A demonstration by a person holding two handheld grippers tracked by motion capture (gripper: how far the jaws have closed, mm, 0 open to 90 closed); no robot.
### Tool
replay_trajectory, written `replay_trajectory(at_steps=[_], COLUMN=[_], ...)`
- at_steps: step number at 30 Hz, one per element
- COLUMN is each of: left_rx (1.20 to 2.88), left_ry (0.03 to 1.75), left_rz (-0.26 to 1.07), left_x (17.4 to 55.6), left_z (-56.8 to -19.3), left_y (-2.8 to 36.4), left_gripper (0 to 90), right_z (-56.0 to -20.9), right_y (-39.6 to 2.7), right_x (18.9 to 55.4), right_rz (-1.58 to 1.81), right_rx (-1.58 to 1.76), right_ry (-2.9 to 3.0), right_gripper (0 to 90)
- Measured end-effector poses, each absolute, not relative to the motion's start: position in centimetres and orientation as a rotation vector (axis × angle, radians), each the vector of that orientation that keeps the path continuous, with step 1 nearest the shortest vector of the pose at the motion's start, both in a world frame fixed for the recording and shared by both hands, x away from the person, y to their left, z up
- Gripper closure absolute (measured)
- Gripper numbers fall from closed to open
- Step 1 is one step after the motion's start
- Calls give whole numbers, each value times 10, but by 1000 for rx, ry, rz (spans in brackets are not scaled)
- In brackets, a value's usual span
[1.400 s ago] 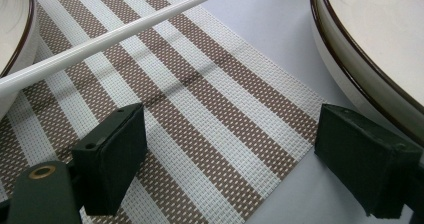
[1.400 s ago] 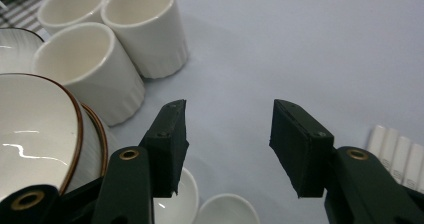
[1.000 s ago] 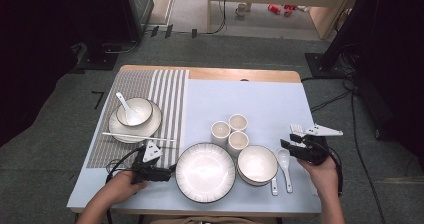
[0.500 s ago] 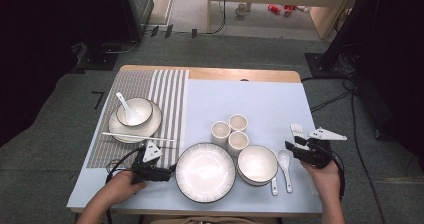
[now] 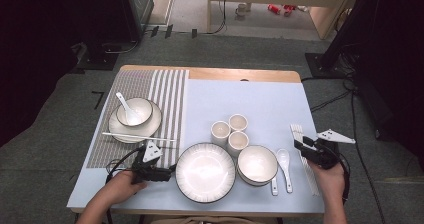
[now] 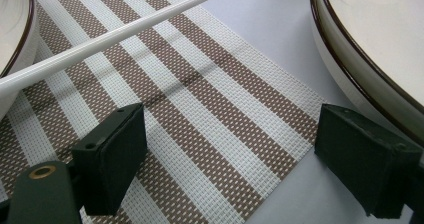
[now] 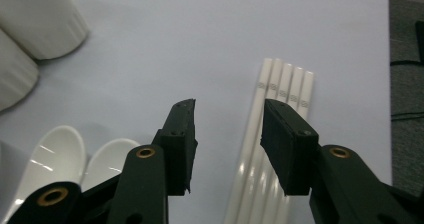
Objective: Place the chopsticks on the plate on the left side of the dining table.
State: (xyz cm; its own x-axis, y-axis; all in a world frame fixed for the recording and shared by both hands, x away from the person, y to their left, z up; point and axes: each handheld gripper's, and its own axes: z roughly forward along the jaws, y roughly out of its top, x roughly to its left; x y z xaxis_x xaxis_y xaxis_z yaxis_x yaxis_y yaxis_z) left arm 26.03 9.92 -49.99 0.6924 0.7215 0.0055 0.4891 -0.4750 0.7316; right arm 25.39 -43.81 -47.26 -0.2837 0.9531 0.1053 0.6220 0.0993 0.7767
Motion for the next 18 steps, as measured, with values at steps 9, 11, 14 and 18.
replay_trajectory(at_steps=[9,11,14,18], left_rx=[2170,2170,2170,2165], left_ry=[922,922,922,925], left_rz=[408,408,408,407], left_x=[260,260,260,260], left_z=[-500,-500,-500,-500], left_y=[99,99,99,99], left_gripper=[135,135,135,135], right_z=[-480,-480,-482,-485], right_y=[-449,-450,-451,-450], right_x=[251,250,249,249], right_rz=[1008,1006,994,955], right_rx=[1590,1596,1604,1589], right_ry=[1912,1906,1899,1882], right_gripper=[632,652,679,718])
